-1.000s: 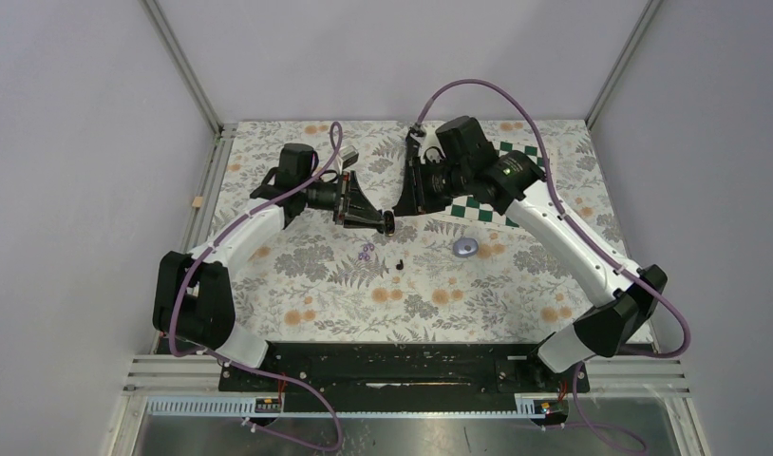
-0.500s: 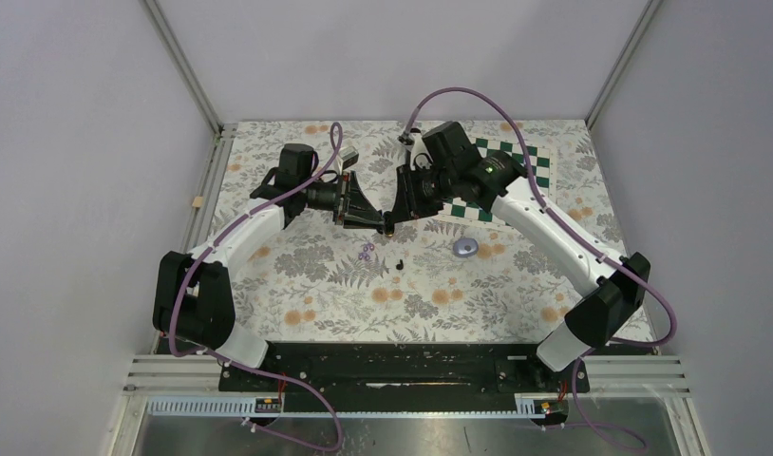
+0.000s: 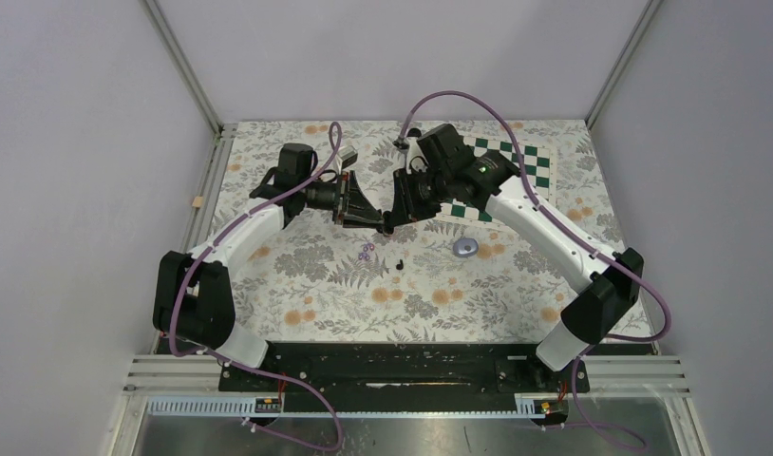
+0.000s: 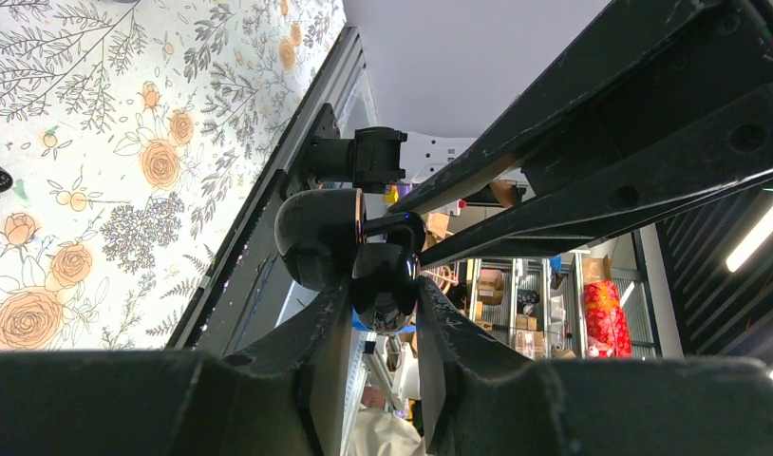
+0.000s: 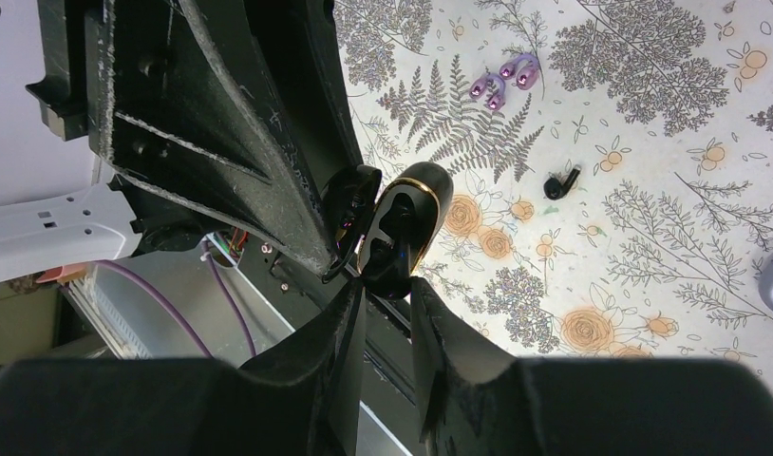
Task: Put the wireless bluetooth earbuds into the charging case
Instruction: Insert the right earbud into the right side groove of the charging case.
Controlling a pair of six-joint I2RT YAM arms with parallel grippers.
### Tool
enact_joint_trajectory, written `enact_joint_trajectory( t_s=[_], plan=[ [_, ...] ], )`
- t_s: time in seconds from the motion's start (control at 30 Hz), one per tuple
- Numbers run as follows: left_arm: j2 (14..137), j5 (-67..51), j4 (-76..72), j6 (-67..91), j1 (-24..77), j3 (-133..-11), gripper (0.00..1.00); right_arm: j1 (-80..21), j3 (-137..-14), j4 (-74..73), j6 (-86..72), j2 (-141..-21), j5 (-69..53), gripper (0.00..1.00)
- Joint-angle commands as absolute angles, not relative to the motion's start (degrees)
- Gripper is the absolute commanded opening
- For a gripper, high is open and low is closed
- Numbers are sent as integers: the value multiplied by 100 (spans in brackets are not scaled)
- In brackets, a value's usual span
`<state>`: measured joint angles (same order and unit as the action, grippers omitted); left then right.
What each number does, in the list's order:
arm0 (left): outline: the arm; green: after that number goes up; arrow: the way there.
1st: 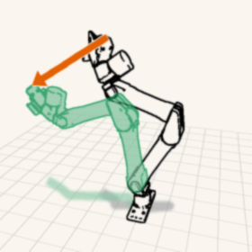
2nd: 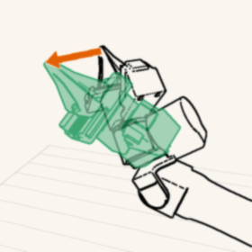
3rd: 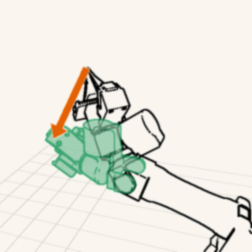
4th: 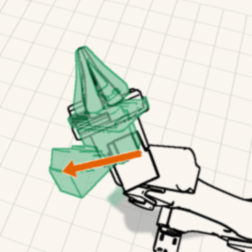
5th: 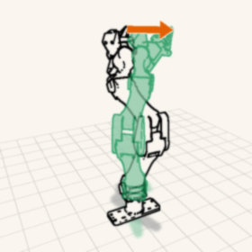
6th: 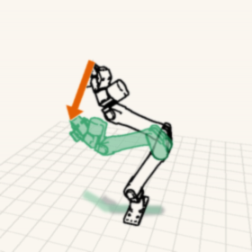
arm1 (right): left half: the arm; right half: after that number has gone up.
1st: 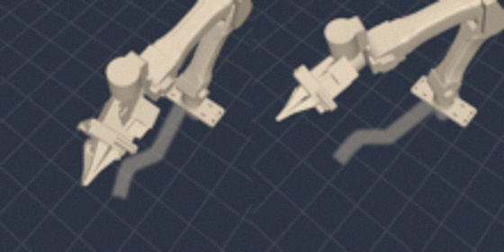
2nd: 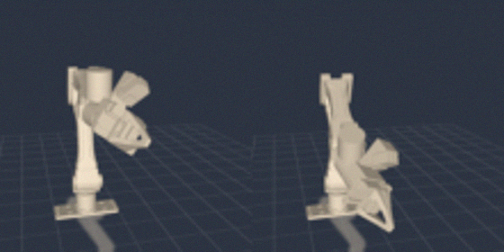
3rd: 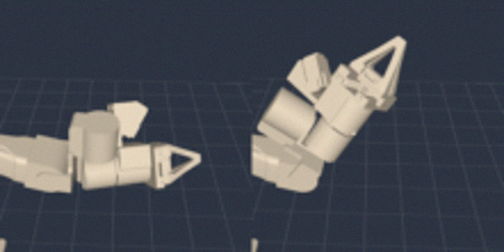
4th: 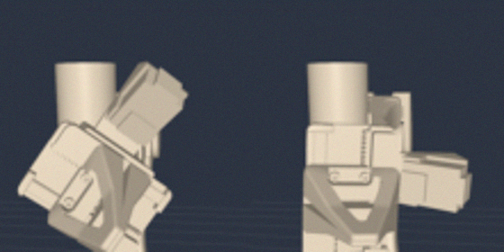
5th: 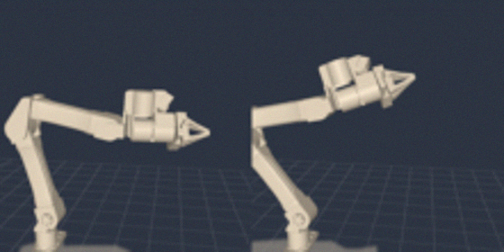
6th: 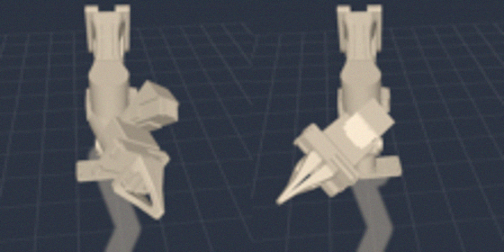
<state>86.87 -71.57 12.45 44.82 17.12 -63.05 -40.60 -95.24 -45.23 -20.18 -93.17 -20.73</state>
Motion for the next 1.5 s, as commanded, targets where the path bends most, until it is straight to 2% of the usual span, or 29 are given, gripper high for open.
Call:
enact_joint_trajectory(
  t_s=[0.0,0.67,1.47],
  plan=[
    [8711,-7248,1118,4453,1687,-6639,0,-4150,-9692,-4668,-1889,-9428,-2153,7],
    [8671,-7315,1114,4334,1758,-6402,0,-4177,-10136,-4771,-1907,-9625,-2055,8],
    [8615,-7328,1112,4280,1798,-6344,0,-4180,-10140,-4755,-1900,-9661,-1929,13]
  ],
)
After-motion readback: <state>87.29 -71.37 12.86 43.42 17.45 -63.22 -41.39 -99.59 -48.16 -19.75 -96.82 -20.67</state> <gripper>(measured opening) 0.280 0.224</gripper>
